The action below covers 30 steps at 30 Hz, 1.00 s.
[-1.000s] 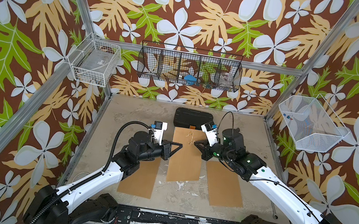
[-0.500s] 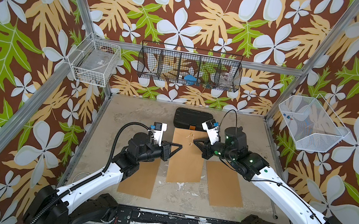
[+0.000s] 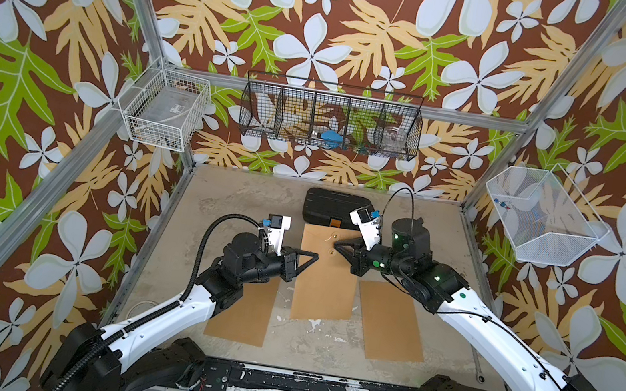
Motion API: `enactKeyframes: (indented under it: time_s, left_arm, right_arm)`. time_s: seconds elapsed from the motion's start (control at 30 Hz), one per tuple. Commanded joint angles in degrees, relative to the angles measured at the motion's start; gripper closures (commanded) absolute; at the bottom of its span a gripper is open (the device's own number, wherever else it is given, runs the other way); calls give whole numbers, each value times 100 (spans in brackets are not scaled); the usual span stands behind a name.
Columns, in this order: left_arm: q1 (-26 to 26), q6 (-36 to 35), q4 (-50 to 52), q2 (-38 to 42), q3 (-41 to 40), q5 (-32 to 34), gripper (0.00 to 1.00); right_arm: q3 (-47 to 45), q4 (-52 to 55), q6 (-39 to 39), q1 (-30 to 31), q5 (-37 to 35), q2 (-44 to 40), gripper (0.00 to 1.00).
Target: Open the file bag
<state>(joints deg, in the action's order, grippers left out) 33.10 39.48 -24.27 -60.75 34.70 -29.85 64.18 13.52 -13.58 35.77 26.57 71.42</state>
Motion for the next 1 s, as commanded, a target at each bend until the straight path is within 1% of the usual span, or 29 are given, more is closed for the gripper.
enactKeyframes:
  time_s: [0.0, 0.23, 0.53, 0.73, 0.97]
  left_arm:
    - [-6, 80, -294, 2, -41, -96, 100]
    - [-6, 170, -441, -24, -78, -110, 100]
    - [-6, 260, -601, 6, -106, 128, 100]
    - [-6, 284, -682, 99, -61, 459, 100]
    - [-6, 323, -850, 72, -7, 559, 100]
  right_arm:
    - [73, -258, -118, 32, 190, 36, 100]
    - [156, -263, -117, 227, 182, 152, 100]
    - [205, -271, -149, 736, -16, 272, 100]
    - [-44, -113, -232, 771, -279, -27, 100]
    - [-349, 191, -336, 765, -708, -369, 100]
